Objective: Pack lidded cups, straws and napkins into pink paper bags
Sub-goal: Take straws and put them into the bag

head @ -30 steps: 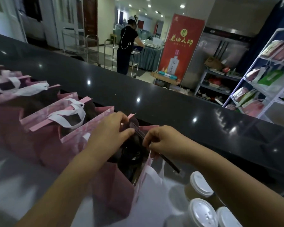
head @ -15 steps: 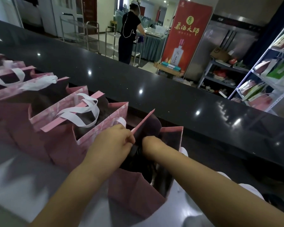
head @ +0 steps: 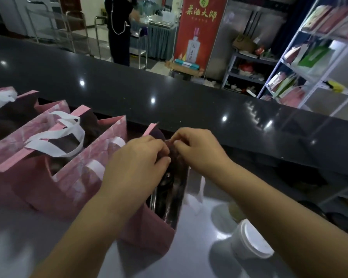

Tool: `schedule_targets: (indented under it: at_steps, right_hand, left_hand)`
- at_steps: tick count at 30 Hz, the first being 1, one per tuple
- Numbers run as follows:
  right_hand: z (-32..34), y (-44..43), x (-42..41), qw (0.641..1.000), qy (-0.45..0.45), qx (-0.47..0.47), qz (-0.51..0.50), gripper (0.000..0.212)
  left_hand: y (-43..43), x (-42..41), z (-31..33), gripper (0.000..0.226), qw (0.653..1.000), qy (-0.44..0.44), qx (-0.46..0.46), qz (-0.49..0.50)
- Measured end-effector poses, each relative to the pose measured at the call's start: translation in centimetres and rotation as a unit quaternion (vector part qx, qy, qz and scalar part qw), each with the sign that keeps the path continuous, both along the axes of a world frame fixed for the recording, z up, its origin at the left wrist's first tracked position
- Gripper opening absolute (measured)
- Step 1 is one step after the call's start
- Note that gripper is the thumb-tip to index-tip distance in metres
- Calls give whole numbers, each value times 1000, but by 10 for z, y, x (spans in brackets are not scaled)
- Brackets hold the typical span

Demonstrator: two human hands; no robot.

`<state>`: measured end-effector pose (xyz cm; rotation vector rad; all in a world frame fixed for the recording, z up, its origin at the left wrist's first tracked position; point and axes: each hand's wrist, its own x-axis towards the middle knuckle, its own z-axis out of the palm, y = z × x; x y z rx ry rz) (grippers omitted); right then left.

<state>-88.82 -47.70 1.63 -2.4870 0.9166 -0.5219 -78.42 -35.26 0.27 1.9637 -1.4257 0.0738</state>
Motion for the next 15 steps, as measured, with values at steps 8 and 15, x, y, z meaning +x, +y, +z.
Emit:
schedule_targets:
  at_steps: [8, 15]
  right_hand:
    - [-22, -19, -164, 987, -57, -26, -147, 14]
    - [-65, -42, -340, 958, 10, 11, -286, 13]
  left_hand:
    - [-65, -123, -3, 10, 988, 0, 31, -153]
    - [-128, -283, -35, 12, 963, -29, 82, -254]
